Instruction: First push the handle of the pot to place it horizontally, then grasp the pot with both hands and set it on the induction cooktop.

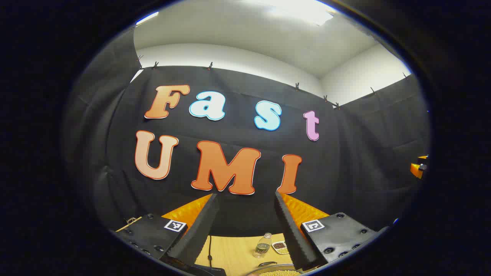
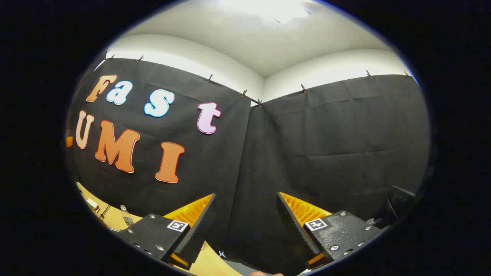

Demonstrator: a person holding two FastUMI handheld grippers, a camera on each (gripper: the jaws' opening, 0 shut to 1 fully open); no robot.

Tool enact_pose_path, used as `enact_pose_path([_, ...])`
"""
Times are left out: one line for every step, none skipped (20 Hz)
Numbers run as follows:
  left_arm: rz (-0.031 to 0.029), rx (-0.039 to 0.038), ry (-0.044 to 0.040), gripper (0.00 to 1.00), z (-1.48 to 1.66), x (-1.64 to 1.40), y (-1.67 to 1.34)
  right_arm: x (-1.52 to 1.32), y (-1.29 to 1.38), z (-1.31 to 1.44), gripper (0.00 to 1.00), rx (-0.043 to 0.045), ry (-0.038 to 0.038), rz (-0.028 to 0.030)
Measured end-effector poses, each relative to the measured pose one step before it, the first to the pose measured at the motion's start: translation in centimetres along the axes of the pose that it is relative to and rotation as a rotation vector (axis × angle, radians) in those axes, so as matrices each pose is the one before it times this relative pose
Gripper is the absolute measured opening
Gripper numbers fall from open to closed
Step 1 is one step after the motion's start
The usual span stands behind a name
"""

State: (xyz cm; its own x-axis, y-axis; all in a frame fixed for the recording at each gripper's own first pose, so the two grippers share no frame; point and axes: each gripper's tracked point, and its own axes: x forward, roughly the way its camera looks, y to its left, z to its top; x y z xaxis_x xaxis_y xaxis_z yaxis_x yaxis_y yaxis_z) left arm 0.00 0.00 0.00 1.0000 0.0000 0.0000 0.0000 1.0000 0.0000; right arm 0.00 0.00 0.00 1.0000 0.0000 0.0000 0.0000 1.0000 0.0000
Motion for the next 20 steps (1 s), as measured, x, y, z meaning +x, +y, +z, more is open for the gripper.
enact_pose_path([-0.02426, -0.00760, -0.00216, 0.97, 0.206, -0.043, -0.058, -0.525, 0.516, 0.575, 0.93, 0.00037, 0.00051, -0.00364])
enact_pose_path([-0.02380, -0.00925, 0.00099, 0.94, 0.161, -0.125, -0.037, -0.478, 0.468, 0.463, 0.93, 0.00185, 0.00263, -0.00222])
enact_pose_path([-0.01871, -0.01001, 0.00043, 0.96, 0.107, -0.094, 0.093, -0.142, 0.539, 0.307, 0.93, 0.00641, 0.00191, -0.00076])
enact_pose_path([-0.01504, -0.00795, 0.00036, 0.97, 0.077, -0.193, -0.023, -0.314, 0.409, 0.314, 0.95, 0.00916, 0.00431, 0.00035])
enact_pose_path([-0.00831, -0.00254, 0.00156, 0.97, 0.019, -0.107, 0.057, -0.133, 0.429, 0.267, 0.95, 0.01107, 0.00337, 0.00114])
enact_pose_path([-0.00169, 0.00332, 0.00315, 0.97, 0.102, -0.240, 0.164, -0.129, 0.339, 0.179, 0.95, 0.01211, 0.00262, 0.00391])
enact_pose_path([0.00730, 0.00600, 0.00306, 0.94, -0.016, -0.285, 0.233, -0.053, 0.109, 0.206, 0.97, 0.01105, -0.00025, 0.00935])
enact_pose_path([0.01351, 0.00606, -0.00087, 0.98, 0.212, -0.319, 0.083, 0.089, 0.130, 0.184, 0.95, 0.00707, -0.00262, 0.01206])
enact_pose_path([0.02090, 0.00432, -0.00196, 0.98, 0.205, -0.453, 0.080, 0.223, -0.019, -0.044, 0.95, 0.00036, 0.00055, 0.01283])
enact_pose_path([0.02288, 0.00656, -0.00480, 0.98, 0.346, -0.571, -0.027, 0.235, -0.208, -0.040, 0.95, -0.00357, -0.00316, 0.01206])
enact_pose_path([0.02255, 0.00855, -0.00368, 0.98, 0.370, -0.671, -0.266, 0.387, -0.289, 0.028, 0.95, -0.00164, -0.00483, 0.01171])
enact_pose_path([0.02095, 0.00610, -0.00817, 0.98, 0.397, -0.674, -0.437, 0.373, -0.264, -0.001, 0.95, 0.00102, -0.00504, 0.01333])
enact_pose_path([0.01739, -0.00003, -0.00679, 0.94, 0.271, -0.360, -0.586, 0.359, -0.293, -0.221, 0.95, -0.00227, -0.00062, 0.01472])
enact_pose_path([0.01094, -0.00855, -0.00558, 0.94, 0.265, -0.412, -0.650, 0.194, -0.459, -0.229, 0.97, -0.00497, -0.00123, 0.01526])
enact_pose_path([0.01040, -0.01098, -0.00576, 0.97, 0.185, -0.380, -0.631, 0.231, -0.414, -0.129, 0.95, -0.00283, -0.00309, 0.01488])
enact_pose_path([0.01372, -0.00783, -0.00149, 0.97, 0.141, -0.110, -0.469, 0.147, -0.417, -0.281, 0.95, -0.00218, 0.00165, 0.01384])
enact_pose_path([0.01613, -0.00478, -0.00049, 0.94, 0.259, 0.108, -0.341, 0.173, -0.496, -0.350, 0.94, -0.00144, 0.00411, 0.00944])
enact_pose_path([0.01334, -0.00340, -0.00481, 0.95, 0.323, -0.015, -0.354, 0.040, -0.560, -0.240, 0.94, -0.00183, 0.00320, 0.00364])
enact_pose_path([0.00839, -0.00145, -0.00792, 0.95, 0.378, -0.117, -0.507, 0.198, -0.590, -0.299, 0.93, 0.00236, -0.00087, -0.00152])
enact_pose_path([0.00408, 0.00146, -0.00300, 0.95, 0.192, -0.164, -0.459, 0.088, -0.536, -0.183, 0.95, 0.00602, -0.00130, -0.00015])
